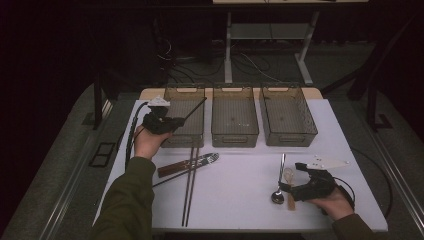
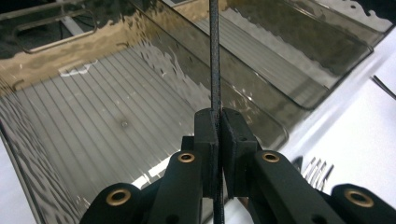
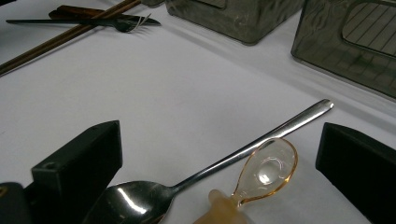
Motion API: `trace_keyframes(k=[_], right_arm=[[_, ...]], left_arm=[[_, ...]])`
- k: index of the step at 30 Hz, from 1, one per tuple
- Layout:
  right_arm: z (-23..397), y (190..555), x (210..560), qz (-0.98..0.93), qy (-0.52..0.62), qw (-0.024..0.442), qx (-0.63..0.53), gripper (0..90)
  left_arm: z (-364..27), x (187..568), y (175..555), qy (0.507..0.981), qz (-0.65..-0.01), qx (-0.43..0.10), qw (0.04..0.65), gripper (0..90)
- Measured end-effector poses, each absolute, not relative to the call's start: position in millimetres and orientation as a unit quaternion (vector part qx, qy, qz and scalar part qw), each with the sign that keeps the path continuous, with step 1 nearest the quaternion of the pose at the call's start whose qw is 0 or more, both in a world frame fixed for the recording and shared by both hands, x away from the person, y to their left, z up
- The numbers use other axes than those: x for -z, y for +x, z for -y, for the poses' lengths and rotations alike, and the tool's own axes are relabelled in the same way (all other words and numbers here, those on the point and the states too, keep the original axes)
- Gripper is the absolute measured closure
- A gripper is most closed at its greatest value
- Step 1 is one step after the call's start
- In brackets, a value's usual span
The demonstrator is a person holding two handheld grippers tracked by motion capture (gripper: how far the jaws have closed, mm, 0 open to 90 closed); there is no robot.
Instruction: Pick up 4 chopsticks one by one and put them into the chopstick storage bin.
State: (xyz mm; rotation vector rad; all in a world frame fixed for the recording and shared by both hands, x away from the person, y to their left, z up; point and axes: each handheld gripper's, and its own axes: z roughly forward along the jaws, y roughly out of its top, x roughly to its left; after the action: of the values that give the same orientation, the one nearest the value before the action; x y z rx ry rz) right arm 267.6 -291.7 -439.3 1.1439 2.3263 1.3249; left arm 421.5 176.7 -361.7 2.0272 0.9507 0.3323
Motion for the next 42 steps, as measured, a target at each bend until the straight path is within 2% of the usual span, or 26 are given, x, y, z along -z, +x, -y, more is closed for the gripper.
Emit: trace_keyframes(k=[17,30,37,38,40,42], right_arm=[[292.0,266.5,438.3,-0.791,0.390,0.113,-0.459,0.2],[293.1,266.3,437.3,-0.787,0.388,0.111,-0.466,0.2],[293.4,266.2,436.8,-0.784,0.391,0.109,-0.469,0.2],[293.4,266.3,436.8,-0.784,0.392,0.108,-0.469,0.2],[293.3,266.3,436.8,-0.784,0.392,0.108,-0.470,0.2],[293.4,266.1,436.7,-0.783,0.392,0.108,-0.470,0.2]], left_arm=[[-178.1,348.6,458.4,0.788,-0.413,-0.147,0.432,85.4],[-174.4,365.4,487.9,0.786,-0.439,-0.166,0.401,85.4],[-176.3,378.5,495.8,0.781,-0.463,-0.146,0.393,84.9],[-175.4,380.1,496.3,0.781,-0.464,-0.150,0.391,83.7],[-174.3,380.7,496.0,0.780,-0.468,-0.159,0.384,68.9],[-174.1,379.8,494.8,0.780,-0.466,-0.164,0.385,62.2]])
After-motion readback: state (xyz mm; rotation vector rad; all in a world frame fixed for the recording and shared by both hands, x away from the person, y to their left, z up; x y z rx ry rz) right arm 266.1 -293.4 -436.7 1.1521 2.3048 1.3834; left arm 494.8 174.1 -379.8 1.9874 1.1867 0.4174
